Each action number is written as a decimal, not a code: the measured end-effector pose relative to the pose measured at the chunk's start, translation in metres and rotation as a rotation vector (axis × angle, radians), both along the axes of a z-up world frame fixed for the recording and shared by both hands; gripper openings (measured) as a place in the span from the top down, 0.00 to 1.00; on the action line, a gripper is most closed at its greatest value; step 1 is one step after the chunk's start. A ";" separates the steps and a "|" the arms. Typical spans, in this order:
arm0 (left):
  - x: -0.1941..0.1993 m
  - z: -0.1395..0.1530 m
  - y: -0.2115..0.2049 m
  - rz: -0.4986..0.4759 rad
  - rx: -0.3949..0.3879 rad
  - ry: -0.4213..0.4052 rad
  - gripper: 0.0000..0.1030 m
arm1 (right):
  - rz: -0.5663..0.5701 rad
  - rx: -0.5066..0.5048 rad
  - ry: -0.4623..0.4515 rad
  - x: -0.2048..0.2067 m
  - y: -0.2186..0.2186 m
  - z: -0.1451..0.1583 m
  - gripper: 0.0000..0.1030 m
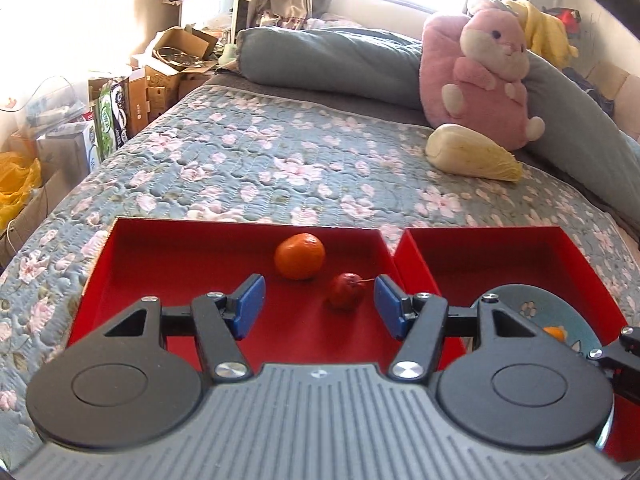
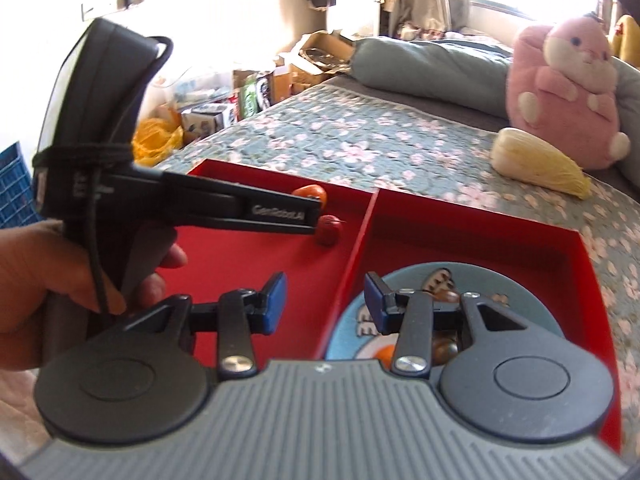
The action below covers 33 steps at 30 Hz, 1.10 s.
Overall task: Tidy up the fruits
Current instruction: 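Move the left tool to the tangerine while the right tool approaches the red tomato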
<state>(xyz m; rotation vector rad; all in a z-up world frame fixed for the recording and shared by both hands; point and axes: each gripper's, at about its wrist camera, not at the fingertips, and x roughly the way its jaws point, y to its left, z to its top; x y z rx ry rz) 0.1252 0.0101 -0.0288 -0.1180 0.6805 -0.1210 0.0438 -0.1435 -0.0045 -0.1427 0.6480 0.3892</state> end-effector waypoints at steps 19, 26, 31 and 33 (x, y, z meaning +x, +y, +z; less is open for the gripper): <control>0.052 -0.030 0.032 0.063 -0.007 0.066 0.34 | 0.039 -0.106 0.119 0.107 0.050 -0.032 0.56; 0.061 -0.035 0.046 0.109 -0.076 0.092 0.33 | 0.070 -0.165 0.123 0.132 0.064 -0.039 0.54; 0.062 -0.035 0.045 0.097 -0.086 0.090 0.33 | 0.086 -0.210 0.110 0.141 0.069 -0.041 0.56; 0.062 -0.035 0.044 0.095 -0.090 0.088 0.32 | 0.089 -0.224 0.099 0.142 0.069 -0.043 0.57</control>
